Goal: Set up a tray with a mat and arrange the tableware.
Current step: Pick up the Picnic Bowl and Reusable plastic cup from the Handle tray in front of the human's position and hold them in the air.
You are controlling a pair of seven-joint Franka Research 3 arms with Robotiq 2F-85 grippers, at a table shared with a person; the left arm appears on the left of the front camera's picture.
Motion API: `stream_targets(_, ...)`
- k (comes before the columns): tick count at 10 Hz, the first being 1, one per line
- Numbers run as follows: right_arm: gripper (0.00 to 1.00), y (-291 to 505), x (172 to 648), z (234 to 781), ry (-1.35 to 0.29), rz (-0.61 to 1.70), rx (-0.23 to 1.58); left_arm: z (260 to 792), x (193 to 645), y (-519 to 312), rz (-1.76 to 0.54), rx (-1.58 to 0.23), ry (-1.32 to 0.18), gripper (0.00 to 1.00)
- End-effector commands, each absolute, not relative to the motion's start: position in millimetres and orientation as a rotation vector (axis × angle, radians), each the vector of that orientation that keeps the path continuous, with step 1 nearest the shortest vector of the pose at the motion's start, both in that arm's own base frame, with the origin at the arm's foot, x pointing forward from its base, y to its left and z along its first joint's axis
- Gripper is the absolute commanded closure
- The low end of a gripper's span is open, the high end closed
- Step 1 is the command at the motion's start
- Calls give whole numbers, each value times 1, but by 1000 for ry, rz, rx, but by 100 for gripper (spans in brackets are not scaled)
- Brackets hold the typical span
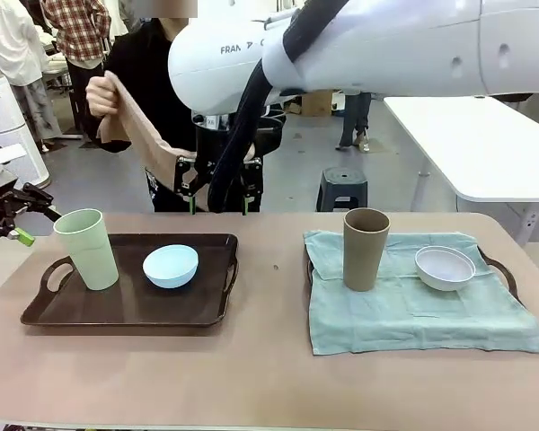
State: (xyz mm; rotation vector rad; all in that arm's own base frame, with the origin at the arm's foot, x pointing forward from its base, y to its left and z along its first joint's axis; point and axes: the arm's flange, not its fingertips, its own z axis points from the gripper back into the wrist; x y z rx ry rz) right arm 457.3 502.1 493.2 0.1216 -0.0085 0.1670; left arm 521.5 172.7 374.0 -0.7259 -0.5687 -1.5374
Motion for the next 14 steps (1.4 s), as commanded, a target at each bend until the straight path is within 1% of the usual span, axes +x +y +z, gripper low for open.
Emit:
stream_targets(1, 0, 517, 469, 477, 40, 190, 117, 364, 515, 156, -1572, -730, -576, 0)
stream_targets(4, 0, 533, 481, 452, 88, 205, 102, 355, 519, 138, -1559, -750, -574, 0)
stream_targets(5, 0, 540, 487, 442, 77, 215, 113, 352, 522, 134, -1558, -754, -571, 0)
stream_targets(7, 0, 546, 488, 431, -30, 283, 153, 353, 522, 131, -1550, -770, -568, 0)
stream_targets(8, 0, 535, 481, 433, 59, 208, 111, 360, 518, 137, -1536, -789, -534, 0)
stream_targets(10, 0, 535, 481, 433, 59, 208, 111, 354, 523, 135, -1573, -780, -549, 0)
stream_targets(11, 0, 540, 485, 428, 39, 231, 126, 354, 523, 135, -1573, -780, -549, 0)
stream_targets(12, 0, 552, 491, 411, 7, 223, 150, 354, 523, 136, -1566, -783, -545, 0)
stream_targets(14, 0, 565, 499, 396, -90, 205, 120, 351, 522, 133, -1560, -770, -534, 0)
